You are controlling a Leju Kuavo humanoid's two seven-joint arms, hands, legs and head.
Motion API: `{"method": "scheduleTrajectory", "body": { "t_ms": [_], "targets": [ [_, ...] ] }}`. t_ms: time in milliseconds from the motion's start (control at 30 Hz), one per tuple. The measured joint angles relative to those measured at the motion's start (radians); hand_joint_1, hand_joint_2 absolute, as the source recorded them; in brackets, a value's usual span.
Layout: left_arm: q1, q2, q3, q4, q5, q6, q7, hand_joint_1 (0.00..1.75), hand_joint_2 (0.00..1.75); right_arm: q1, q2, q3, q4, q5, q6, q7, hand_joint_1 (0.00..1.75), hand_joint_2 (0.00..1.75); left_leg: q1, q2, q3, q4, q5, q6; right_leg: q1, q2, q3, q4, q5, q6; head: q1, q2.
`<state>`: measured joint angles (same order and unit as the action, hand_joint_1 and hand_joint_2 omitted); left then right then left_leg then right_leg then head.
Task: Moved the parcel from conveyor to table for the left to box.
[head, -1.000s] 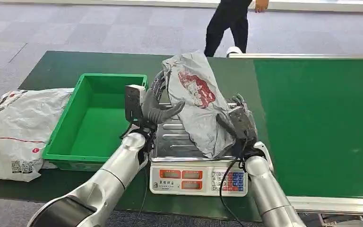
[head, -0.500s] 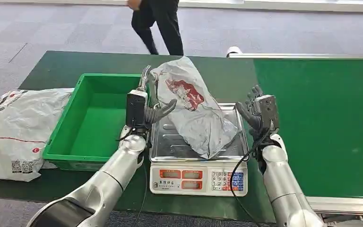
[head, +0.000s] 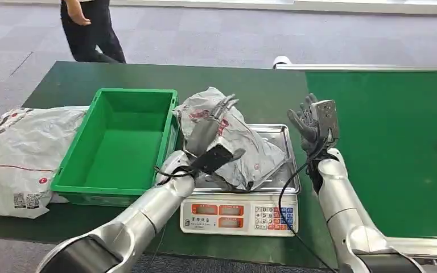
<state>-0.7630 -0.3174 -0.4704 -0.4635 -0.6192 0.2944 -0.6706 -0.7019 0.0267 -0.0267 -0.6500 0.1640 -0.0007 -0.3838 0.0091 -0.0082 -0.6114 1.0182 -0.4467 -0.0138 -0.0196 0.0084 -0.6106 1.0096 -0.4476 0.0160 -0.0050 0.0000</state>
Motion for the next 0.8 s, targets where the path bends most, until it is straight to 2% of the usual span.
{"method": "scheduleTrajectory", "body": {
  "t_ms": [100,267,367,667,700,733,800],
  "targets": [
    [-0.014,-0.001,-0.029,0.019,-0.031,-0.046,0.008,0.00,1.75,-0.008,0.003,-0.004,0.010,-0.001,0.005,-0.008,0.00,1.75,0.000,0.001,0.000,0.000,0.000,0.000,0.000,0.000,0.000,0.000,0.000,0.000,0.000,0.000],
    [-0.060,0.001,-0.095,0.058,-0.155,-0.228,0.032,0.00,1.75,-0.009,0.010,-0.027,0.010,0.016,-0.002,-0.023,0.00,1.75,0.000,-0.001,0.000,0.000,0.000,0.000,0.000,-0.001,0.000,0.000,0.000,0.000,0.000,0.000],
    [-0.082,0.000,-0.131,0.071,-0.188,-0.268,0.033,0.00,1.75,-0.008,0.012,-0.037,0.005,0.028,0.000,-0.017,0.00,1.75,0.000,0.000,0.000,0.000,0.000,0.000,0.000,0.000,0.000,0.000,0.000,0.000,0.000,0.000],
    [-0.126,0.001,-0.236,0.104,-0.262,-0.464,0.017,0.00,1.75,0.007,0.024,-0.042,-0.078,0.052,0.069,0.060,0.00,1.75,0.000,-0.001,0.000,0.000,0.000,0.000,0.000,-0.001,0.000,0.000,0.000,0.000,0.000,0.000],
    [-0.131,0.002,-0.243,0.108,-0.262,-0.487,0.018,0.09,1.75,0.007,0.028,-0.042,-0.086,0.055,0.077,0.067,0.00,1.75,0.000,-0.001,0.000,0.000,0.000,0.000,0.000,0.000,0.000,0.000,0.000,0.000,0.000,0.000],
    [-0.135,0.002,-0.252,0.111,-0.262,-0.506,0.020,1.75,1.75,0.006,0.032,-0.042,-0.092,0.056,0.080,0.070,0.00,1.75,0.000,-0.001,0.000,0.000,0.000,0.000,0.000,0.000,0.000,0.000,0.000,0.000,0.000,0.000],
    [-0.144,0.005,-0.264,0.117,-0.262,-0.534,0.028,1.75,1.75,0.001,0.038,-0.042,-0.095,0.056,0.088,0.076,0.00,1.75,0.000,-0.001,0.000,0.000,0.000,0.000,0.000,-0.001,0.001,0.000,0.000,0.000,0.000,0.000]
  ]
}}
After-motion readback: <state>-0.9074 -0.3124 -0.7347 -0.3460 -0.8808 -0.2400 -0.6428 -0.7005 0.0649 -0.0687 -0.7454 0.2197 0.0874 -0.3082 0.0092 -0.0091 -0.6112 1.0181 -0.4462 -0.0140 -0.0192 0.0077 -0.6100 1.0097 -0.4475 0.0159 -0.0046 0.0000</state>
